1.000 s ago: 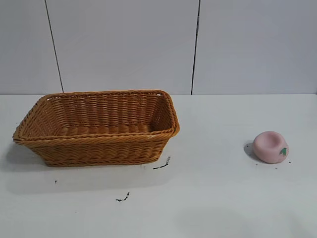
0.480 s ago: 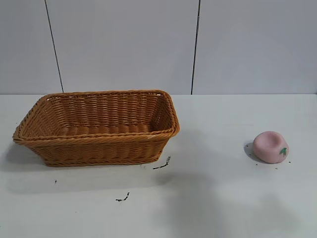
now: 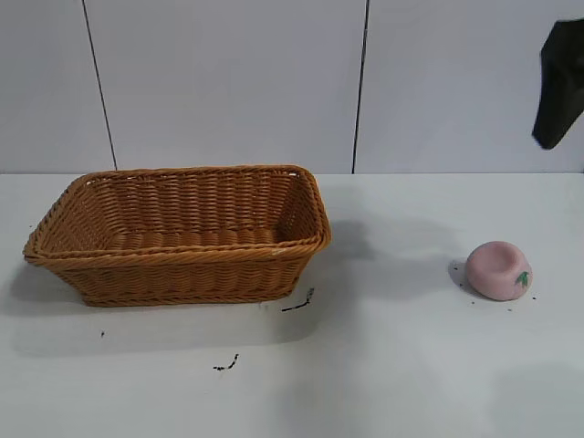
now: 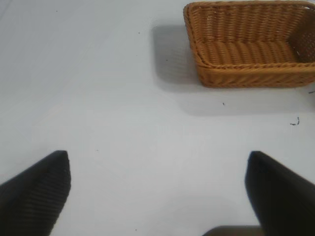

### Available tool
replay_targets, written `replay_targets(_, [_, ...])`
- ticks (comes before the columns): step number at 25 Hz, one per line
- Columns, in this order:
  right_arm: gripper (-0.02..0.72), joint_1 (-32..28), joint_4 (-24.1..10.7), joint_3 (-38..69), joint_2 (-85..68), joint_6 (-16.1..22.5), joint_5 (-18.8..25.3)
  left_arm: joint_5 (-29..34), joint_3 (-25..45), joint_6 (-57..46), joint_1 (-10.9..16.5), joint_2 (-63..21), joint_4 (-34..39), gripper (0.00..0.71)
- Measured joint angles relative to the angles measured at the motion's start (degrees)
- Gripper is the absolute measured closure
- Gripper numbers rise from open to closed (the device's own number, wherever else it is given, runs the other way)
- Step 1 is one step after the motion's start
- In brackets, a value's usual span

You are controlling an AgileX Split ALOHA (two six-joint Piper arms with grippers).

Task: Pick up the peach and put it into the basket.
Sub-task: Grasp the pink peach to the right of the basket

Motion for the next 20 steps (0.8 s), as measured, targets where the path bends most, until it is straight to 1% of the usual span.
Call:
replay_targets(1, [0.008, 0.4, -0.5, -0.1, 2.1, -0.3, -1.1, 0.0, 0.0, 0.0, 0.0, 0.0, 0.0, 0.017])
replay_targets(4, [0.008, 1.1, -0.5, -0.1, 7.4, -0.8, -5.5, 0.0, 0.0, 0.0, 0.0, 0.0, 0.0, 0.017])
replay_targets(8, [0.008, 1.2, -0.8, -0.1, 13.1, 1.7, -13.1, 0.0, 0.0, 0.0, 0.0, 0.0, 0.0, 0.017])
replay_targets(10, [0.008, 1.2, -0.8, -0.2, 15.6, 2.0, -15.6, 0.0, 0.0, 0.0, 0.0, 0.0, 0.0, 0.017])
replay_targets(13, [0.008, 1.2, -0.9, -0.3, 19.0, 2.0, -17.8, 0.0, 0.0, 0.0, 0.0, 0.0, 0.0, 0.017])
replay_targets(20, [0.008, 1.2, -0.9, -0.3, 24.2, 2.2, -18.8, 0.0, 0.0, 0.0, 0.0, 0.0, 0.0, 0.017])
